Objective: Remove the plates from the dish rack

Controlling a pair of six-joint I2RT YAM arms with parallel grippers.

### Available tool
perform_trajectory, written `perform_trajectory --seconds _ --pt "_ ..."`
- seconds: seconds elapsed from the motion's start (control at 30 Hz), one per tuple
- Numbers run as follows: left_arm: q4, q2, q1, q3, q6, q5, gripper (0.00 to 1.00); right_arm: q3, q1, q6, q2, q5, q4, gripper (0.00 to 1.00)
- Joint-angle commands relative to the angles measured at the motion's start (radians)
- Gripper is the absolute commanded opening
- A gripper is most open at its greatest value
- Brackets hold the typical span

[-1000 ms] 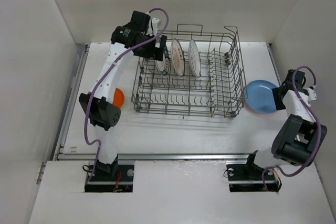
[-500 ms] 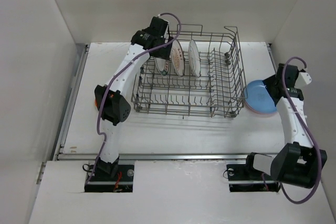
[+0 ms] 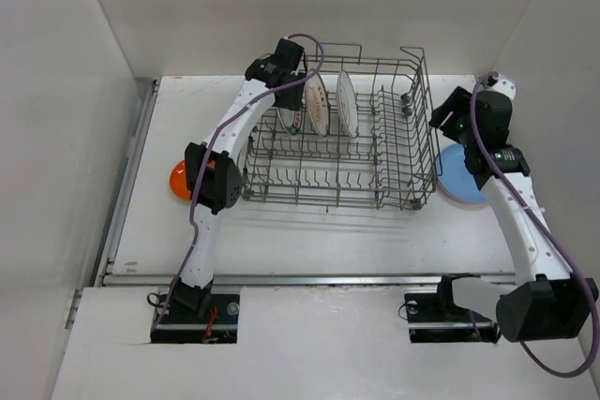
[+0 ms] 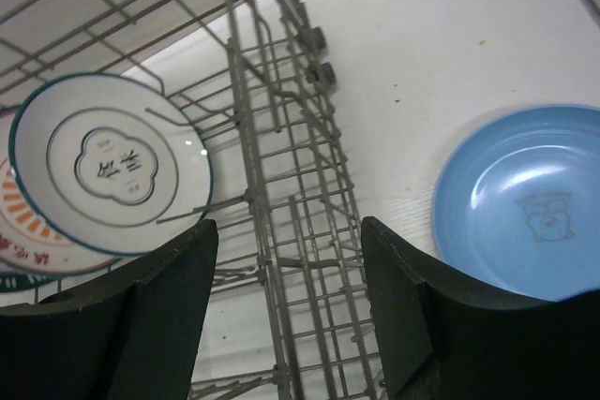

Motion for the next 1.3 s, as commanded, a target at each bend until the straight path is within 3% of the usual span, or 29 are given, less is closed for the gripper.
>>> perform_trajectory --seconds 0.0,0.17,0.2,0.27,0.33,0.43,0.63,1.17,1.23,1.27 --pt "-0.008 0.007 0.029 0.032 -0.036 0.039 0.62 0.049 0.043 -0.086 0.025 -0.026 0.043 0.68" --pt "0.013 0.019 0.029 0.032 -0.046 0.058 0.34 0.059 0.064 -0.086 0.082 0.04 0.021 0.68" --pt "0.013 0.019 0.029 0.032 -0.055 0.058 0.2 0.059 0.064 -0.086 0.094 0.058 0.021 0.68" --pt "0.013 -0.001 0.029 0.032 -0.066 0.058 0.07 0.068 0.064 -0.076 0.129 0.089 -0.002 0.68" --pt "0.013 -0.036 0.029 0.032 -0.075 0.058 0.0 0.079 0.064 -0.076 0.152 0.089 -0.014 0.68" --pt "0.013 -0.09 0.029 0.043 -0.085 0.058 0.0 0.105 0.064 -0.067 0.192 0.071 -0.014 0.68" --pt "0.044 -0.197 0.029 0.076 -0.103 -0.003 0.0 0.186 0.064 -0.067 0.29 0.069 -0.023 0.53" --pt "-0.076 -0.315 0.076 0.204 -0.123 0.027 0.0 0.232 0.064 -0.138 0.315 0.083 0.0 0.52" --pt "-0.089 -0.327 0.111 0.213 -0.123 0.046 0.0 0.259 0.064 -0.174 0.327 0.092 0.0 0.42" --pt "-0.105 -0.328 0.125 0.213 -0.123 0.046 0.0 0.26 0.064 -0.185 0.338 0.092 0.0 0.42"
